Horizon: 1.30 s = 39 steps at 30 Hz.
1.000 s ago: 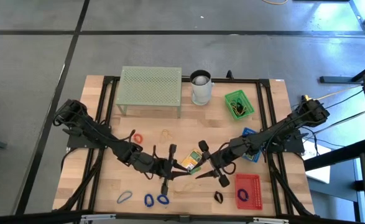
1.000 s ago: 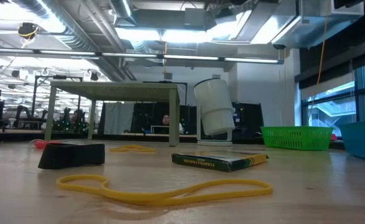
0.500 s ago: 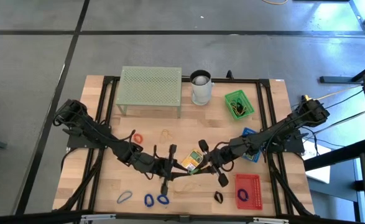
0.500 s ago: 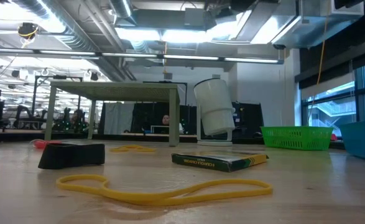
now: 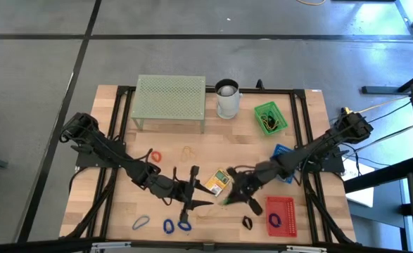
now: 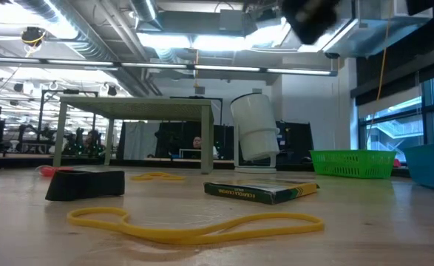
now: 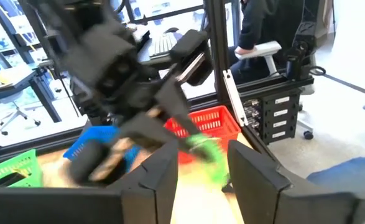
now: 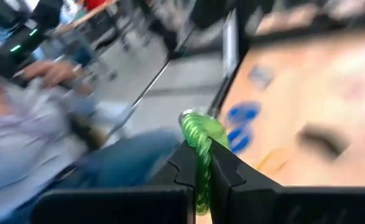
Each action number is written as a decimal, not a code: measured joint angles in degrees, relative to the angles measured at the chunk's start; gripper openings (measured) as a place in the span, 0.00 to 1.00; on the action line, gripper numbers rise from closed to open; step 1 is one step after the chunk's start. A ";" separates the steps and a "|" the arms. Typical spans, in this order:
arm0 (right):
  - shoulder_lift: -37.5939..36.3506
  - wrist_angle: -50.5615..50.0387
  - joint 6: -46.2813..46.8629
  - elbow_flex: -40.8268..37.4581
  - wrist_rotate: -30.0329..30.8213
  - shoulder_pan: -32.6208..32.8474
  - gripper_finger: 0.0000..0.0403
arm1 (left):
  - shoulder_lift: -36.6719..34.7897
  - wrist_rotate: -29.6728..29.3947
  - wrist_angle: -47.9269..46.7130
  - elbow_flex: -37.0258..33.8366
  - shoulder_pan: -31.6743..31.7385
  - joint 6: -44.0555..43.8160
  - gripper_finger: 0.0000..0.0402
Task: Pick & Place Office Desk Supplies
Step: Put the green spiral keychain into the red bin
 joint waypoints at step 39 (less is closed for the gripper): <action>-4.87 -70.33 63.02 8.31 9.32 27.70 0.15 | -0.04 -4.56 -6.30 0.00 0.09 -0.61 0.33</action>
